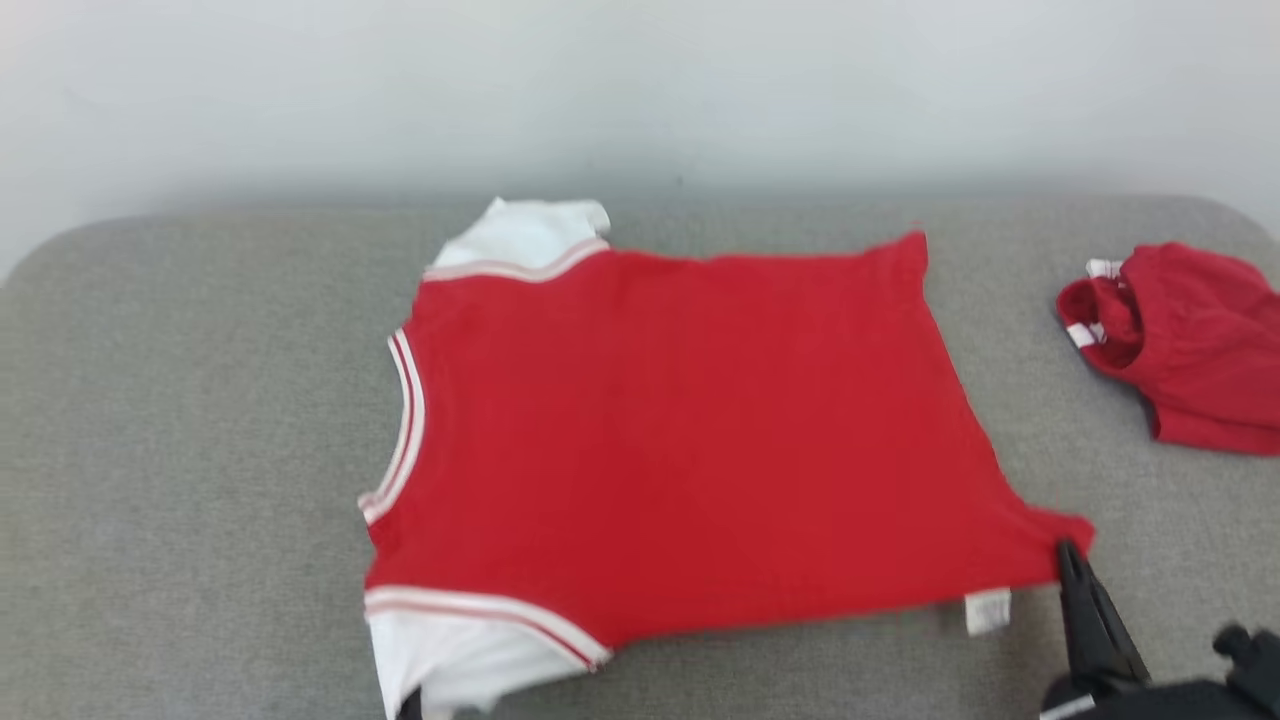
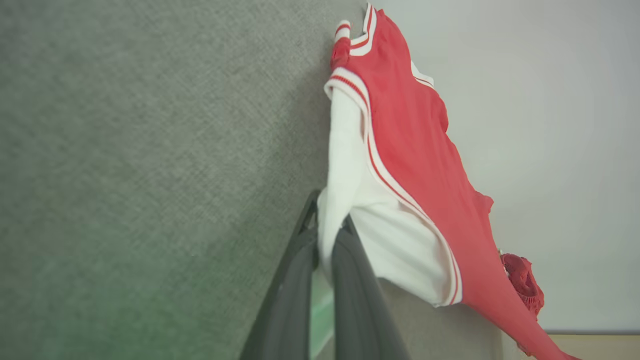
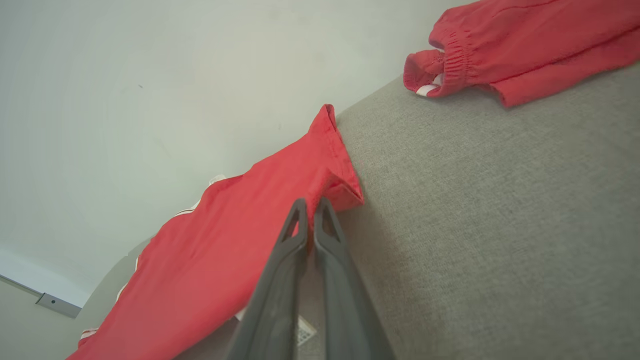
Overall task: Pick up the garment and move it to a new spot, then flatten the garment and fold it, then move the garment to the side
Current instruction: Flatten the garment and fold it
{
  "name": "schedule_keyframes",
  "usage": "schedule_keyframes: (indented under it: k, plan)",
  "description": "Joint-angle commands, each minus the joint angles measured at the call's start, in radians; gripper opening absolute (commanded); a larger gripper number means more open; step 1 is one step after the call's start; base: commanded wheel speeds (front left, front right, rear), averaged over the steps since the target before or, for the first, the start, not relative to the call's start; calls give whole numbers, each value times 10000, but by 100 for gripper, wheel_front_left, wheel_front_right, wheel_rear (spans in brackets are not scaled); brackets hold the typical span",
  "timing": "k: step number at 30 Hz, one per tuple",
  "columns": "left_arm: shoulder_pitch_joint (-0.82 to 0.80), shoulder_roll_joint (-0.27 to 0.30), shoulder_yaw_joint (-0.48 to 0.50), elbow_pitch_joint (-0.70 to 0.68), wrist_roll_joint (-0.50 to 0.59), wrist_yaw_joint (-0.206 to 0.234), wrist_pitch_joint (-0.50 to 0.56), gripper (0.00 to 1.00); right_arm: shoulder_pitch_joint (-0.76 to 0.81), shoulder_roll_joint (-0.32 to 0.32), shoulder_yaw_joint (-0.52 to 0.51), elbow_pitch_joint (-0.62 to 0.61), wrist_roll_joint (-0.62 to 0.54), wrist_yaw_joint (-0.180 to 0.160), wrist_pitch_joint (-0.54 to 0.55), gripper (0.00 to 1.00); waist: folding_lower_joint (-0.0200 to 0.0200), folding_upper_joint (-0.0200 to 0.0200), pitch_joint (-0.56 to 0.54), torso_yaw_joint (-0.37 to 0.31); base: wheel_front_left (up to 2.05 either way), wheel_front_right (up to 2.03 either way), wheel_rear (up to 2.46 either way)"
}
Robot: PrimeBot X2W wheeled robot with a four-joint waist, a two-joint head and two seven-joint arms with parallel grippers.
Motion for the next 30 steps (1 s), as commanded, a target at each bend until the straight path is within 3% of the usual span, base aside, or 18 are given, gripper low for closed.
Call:
schedule_keyframes:
  k: [1, 7, 13, 18, 23, 30]
  plan:
    - [508, -52, -55, -130, -95, -30, -82, 0, 588, 30, -256, -211, -59, -21, 11, 0, 3, 3, -616, 258, 0, 0, 0]
    - [1593, -116, -271, -694, -30, 88, -207, 0, 2285, 408, -1063, -652, -176, -21, 515, 0, 3, 3, -751, 427, 0, 0, 0]
    - [1803, -34, -116, -1044, 47, 61, -280, 0, 2853, 974, -1834, -571, -104, -21, 872, 0, 3, 3, -606, 430, 0, 0, 0]
    - [1574, 54, -73, -1388, 25, -15, -207, 0, 2517, 1389, -1954, -921, -349, -21, 1376, 0, 3, 3, -595, 283, 0, 0, 0]
    - [964, 339, -36, -1661, 213, -181, -81, 0, 1823, 1297, -1901, -1327, -713, -21, 1923, 0, 3, 3, -390, 91, 0, 0, 0]
    - [-948, 842, 114, -895, 348, -165, 458, 0, -170, 1316, -1853, -440, -1312, -21, 3102, 0, 3, 3, 50, -53, 0, 0, 0]
